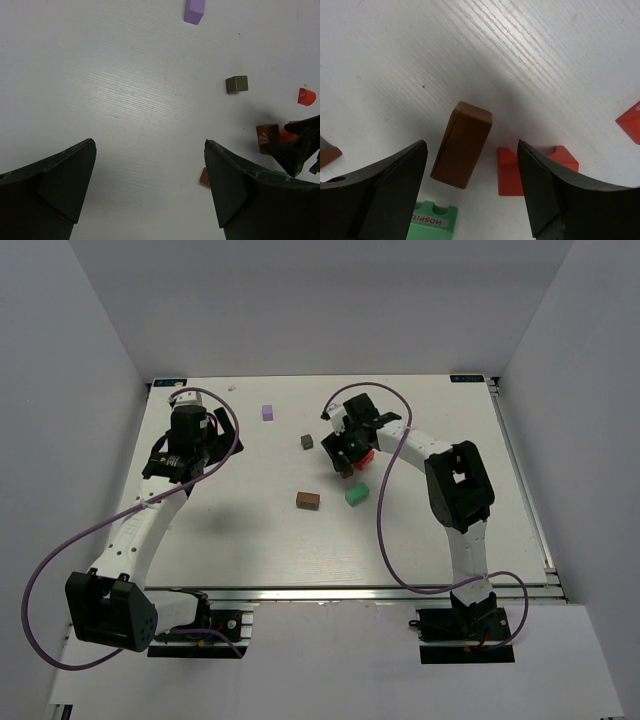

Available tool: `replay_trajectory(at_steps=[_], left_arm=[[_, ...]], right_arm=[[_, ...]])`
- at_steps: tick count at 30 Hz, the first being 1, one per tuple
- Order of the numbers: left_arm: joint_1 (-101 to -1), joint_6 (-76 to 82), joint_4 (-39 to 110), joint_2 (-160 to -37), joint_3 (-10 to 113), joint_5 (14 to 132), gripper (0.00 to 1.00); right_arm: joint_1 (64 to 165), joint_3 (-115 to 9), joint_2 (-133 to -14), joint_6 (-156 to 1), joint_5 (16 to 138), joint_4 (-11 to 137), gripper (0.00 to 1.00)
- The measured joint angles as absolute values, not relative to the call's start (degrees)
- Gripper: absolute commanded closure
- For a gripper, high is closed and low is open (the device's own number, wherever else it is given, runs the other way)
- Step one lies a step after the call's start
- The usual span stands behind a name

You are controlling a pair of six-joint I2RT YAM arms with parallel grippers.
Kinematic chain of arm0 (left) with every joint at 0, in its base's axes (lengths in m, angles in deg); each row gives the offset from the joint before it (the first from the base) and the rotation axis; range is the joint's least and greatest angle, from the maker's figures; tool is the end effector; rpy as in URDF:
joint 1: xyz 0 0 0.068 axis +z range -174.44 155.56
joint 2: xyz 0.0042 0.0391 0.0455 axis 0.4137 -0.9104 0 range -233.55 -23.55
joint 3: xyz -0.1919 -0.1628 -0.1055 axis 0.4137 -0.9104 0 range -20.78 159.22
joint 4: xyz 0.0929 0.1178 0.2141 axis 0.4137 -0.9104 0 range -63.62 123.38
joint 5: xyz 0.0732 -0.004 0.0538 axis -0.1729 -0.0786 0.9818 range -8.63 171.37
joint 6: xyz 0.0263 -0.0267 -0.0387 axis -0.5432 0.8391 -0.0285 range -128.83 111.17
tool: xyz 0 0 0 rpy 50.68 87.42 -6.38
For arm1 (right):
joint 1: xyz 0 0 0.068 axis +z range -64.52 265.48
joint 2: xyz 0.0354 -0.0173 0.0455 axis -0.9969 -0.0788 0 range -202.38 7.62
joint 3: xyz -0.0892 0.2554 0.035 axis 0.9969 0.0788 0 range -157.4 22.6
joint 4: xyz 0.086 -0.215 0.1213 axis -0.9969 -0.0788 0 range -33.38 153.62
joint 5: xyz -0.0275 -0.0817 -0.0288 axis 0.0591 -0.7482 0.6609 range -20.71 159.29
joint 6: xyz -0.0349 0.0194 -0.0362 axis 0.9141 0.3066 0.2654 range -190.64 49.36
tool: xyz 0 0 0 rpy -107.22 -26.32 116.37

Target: Build the wood block tower

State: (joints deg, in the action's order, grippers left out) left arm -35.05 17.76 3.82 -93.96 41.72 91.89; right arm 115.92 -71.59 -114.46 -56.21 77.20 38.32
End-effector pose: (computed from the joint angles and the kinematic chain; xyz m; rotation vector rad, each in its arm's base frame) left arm 0.2655 -0.0432 0.3217 -0.4073 2.1785 -0.1553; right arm 0.4029 0.2425 0.1882 -1.0110 2.2971 0.2879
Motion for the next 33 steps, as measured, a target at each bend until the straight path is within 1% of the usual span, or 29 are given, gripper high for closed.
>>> replay_trajectory(at_steps=[6,8,15,17,26,33], left_arm=[[-35.05,17.76,3.84,-93.98,41.72,91.87,0.02],[-35.05,17.76,3.84,-94.00,41.72,91.85,0.02],[-35.05,17.67,3.82,-94.61,41.72,91.81,0.02],[-35.05,17.56,3.82,-94.61,41.72,91.83,0.02],[-35.05,17.17,3.84,-95.55,41.72,91.85,0.02],[-35.05,16.62,3.86,-97.61,41.74,90.69,0.02]], right_arm=[[116.29,-69.32,-113.81,-53.67,75.77,39.21,0.16],[116.05,-69.32,-113.22,-51.20,76.04,39.30,0.11],[114.28,-69.32,-107.56,-37.76,82.94,36.64,0.11],[113.93,-69.32,-106.11,-31.25,83.42,34.60,0.11],[113.73,-66.72,-104.26,-12.52,76.47,27.37,0.11],[113.73,-68.84,-104.65,-6.51,75.05,22.84,0.11]])
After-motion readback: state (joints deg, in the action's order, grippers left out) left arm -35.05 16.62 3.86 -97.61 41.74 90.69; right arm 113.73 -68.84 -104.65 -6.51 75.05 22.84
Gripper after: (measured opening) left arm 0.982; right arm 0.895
